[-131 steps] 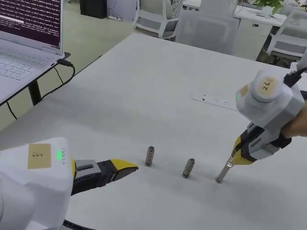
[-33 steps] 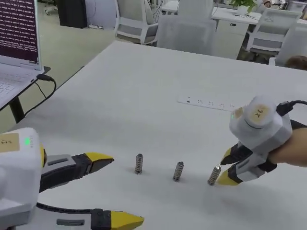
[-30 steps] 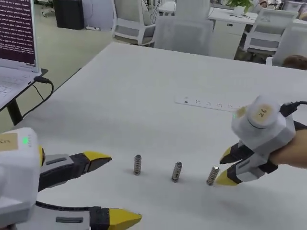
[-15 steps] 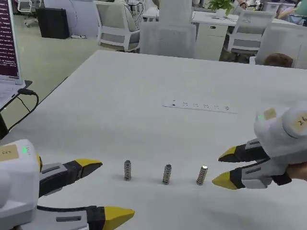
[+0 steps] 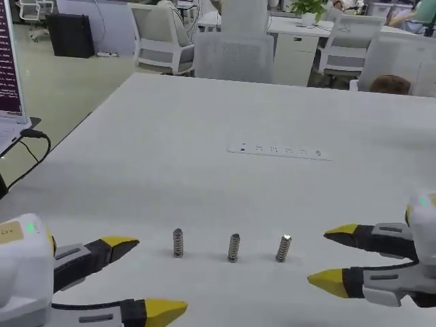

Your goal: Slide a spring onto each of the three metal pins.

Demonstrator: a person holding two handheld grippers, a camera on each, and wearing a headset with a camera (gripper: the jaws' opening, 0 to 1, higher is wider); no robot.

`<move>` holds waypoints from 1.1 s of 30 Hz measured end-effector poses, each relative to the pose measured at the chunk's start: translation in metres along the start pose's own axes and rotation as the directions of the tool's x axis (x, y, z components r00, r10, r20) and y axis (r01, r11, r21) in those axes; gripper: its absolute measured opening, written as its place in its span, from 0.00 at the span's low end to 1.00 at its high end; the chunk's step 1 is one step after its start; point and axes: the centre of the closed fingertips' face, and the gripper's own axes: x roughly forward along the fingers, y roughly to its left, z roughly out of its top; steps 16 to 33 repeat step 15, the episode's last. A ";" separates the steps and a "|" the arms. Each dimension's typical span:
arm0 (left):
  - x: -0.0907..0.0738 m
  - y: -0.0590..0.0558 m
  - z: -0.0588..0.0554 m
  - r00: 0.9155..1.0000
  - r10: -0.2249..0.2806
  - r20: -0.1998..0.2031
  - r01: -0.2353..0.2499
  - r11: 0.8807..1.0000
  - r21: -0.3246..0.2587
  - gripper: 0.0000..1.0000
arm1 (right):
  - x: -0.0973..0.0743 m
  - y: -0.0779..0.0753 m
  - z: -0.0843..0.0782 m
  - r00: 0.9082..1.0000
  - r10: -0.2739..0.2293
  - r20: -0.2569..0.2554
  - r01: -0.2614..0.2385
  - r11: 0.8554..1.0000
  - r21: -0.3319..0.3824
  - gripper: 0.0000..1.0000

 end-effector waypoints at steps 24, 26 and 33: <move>0.001 0.006 -0.020 1.000 0.025 -0.005 -0.025 0.998 -0.054 0.71 | -0.002 -0.002 -0.012 0.993 -0.069 0.095 0.061 0.994 0.088 0.80; 0.001 0.006 -0.020 1.000 0.025 -0.005 -0.025 0.998 -0.054 0.71 | -0.002 -0.002 -0.012 0.993 -0.069 0.095 0.061 0.994 0.088 0.80; 0.001 0.006 -0.020 1.000 0.025 -0.005 -0.025 0.998 -0.054 0.71 | -0.002 -0.002 -0.012 0.993 -0.069 0.095 0.061 0.994 0.088 0.80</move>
